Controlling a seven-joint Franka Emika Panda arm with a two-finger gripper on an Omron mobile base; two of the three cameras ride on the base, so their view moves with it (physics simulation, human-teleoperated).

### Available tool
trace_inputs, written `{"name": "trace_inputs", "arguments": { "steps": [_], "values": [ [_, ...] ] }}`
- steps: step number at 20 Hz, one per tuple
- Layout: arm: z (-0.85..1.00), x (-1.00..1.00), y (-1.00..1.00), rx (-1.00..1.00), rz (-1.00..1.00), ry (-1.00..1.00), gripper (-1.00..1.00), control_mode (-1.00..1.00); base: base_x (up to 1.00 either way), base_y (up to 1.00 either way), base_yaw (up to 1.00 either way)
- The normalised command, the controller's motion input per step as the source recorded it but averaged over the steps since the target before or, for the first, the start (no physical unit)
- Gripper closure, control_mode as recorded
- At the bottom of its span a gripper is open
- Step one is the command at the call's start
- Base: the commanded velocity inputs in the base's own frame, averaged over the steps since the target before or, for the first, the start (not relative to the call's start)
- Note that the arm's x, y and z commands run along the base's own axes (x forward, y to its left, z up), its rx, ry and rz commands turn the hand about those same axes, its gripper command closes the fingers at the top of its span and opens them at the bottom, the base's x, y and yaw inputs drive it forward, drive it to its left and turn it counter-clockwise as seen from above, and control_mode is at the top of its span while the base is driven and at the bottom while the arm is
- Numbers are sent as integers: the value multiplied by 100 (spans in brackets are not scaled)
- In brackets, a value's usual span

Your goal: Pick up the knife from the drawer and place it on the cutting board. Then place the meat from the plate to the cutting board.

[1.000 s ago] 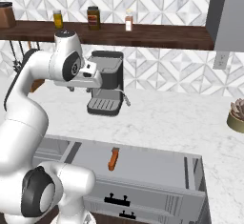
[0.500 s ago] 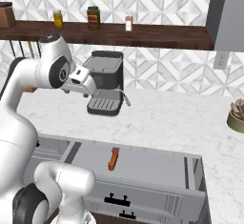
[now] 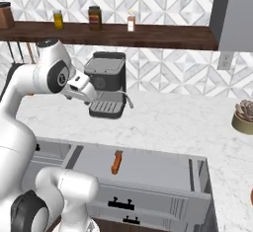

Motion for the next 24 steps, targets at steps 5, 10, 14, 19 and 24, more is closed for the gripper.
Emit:
{"name": "trace_inputs", "arguments": {
  "steps": [5,10,14,19,24],
  "values": [
    [0,0,0,0,0,0,-100,100,-74,0,-44],
    [0,0,0,0,0,0,-100,100,-62,-13,-53],
    [0,0,0,0,0,0,-100,100,-35,-39,-47],
    [0,0,0,0,0,0,-100,100,-10,-30,-43],
    [0,0,0,0,0,0,-100,100,9,-61,-11]
  ]
}}
